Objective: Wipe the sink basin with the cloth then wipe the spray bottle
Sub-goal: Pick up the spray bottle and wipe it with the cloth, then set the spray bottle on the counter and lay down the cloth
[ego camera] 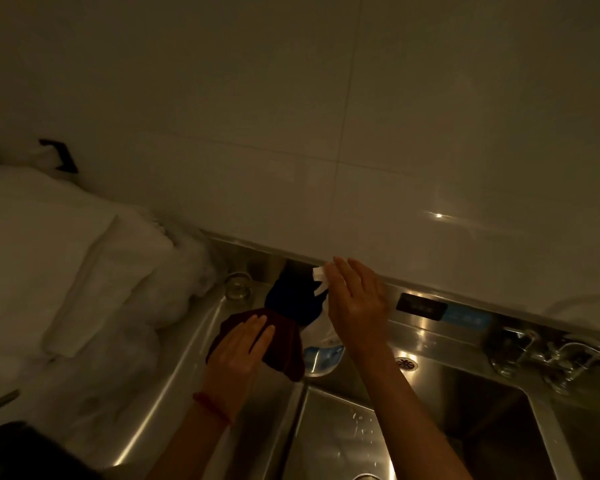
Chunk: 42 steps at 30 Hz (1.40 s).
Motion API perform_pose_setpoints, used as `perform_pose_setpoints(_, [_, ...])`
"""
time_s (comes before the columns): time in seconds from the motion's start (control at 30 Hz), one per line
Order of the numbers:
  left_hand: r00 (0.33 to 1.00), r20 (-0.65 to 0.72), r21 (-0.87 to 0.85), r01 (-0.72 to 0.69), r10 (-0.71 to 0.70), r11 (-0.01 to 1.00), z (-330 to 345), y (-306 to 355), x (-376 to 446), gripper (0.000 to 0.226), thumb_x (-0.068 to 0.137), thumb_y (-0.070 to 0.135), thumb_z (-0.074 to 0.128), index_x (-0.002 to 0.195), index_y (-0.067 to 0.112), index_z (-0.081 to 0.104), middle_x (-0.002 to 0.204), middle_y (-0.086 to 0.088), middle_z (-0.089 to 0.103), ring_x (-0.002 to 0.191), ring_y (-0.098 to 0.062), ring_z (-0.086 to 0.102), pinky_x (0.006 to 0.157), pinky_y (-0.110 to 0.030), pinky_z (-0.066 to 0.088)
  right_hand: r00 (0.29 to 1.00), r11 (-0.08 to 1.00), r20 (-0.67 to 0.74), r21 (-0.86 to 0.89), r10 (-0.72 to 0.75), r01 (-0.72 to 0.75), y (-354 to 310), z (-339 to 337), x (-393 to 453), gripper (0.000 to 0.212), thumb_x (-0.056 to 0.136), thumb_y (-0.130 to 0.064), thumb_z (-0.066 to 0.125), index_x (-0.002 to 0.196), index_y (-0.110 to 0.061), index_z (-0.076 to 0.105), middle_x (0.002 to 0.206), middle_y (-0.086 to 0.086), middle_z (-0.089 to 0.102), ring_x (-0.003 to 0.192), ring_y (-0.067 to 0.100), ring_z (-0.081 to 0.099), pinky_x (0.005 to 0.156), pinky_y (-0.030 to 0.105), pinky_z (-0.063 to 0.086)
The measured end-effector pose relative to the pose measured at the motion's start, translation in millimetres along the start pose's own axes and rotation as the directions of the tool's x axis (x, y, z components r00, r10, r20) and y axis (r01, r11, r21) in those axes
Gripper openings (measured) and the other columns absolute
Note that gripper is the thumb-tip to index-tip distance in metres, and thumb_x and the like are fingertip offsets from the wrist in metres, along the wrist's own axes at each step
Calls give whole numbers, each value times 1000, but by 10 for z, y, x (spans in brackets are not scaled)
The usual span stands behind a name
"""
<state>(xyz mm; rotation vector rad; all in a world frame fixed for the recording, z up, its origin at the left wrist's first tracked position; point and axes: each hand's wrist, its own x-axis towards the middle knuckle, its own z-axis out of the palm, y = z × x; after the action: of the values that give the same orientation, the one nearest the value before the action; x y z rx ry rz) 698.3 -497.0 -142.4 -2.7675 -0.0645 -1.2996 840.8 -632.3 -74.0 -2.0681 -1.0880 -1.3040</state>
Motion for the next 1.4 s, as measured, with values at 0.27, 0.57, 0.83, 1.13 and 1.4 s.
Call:
perform_pose_setpoints(0.27, [998,-41,100,49,-45,994,16,-352,-85,71,108,22,13,88,-4,76,93,-22,75,83,-36,74,118,-14,9,997,995,19,71,-72,71,-251,349,154,32,63,5,76,94,-3,72,98,14,72,91,30,68,80,40,55])
perform_pose_setpoints(0.57, [998,-23,80,55,-53,995,74,-537,-154,67,108,19,17,89,-3,77,94,-21,75,85,-35,74,93,-30,45,991,986,44,122,-123,117,-414,701,203,33,66,4,76,97,-3,71,99,14,72,93,30,68,78,41,56])
perform_pose_setpoints(0.83, [998,-14,116,63,-62,991,136,-760,-208,63,107,17,16,95,-3,74,95,-22,74,84,-36,74,68,-47,59,984,967,29,194,-177,168,-518,900,324,22,83,0,54,97,0,70,100,18,71,97,35,66,78,45,56])
perform_pose_setpoints(1.13, [995,36,135,86,-92,987,100,-823,-219,72,107,17,10,90,-1,77,94,-19,75,83,-33,74,66,-43,60,967,937,70,273,-244,217,-562,1091,392,27,73,4,71,100,2,68,106,20,68,105,37,62,87,49,51])
perform_pose_setpoints(1.4, [985,98,122,126,-138,984,75,-803,-223,72,107,20,10,90,-1,77,94,-18,75,83,-34,74,65,-43,60,967,921,112,346,-230,179,-613,1112,371,32,71,8,73,103,6,66,112,24,64,109,41,57,83,51,52])
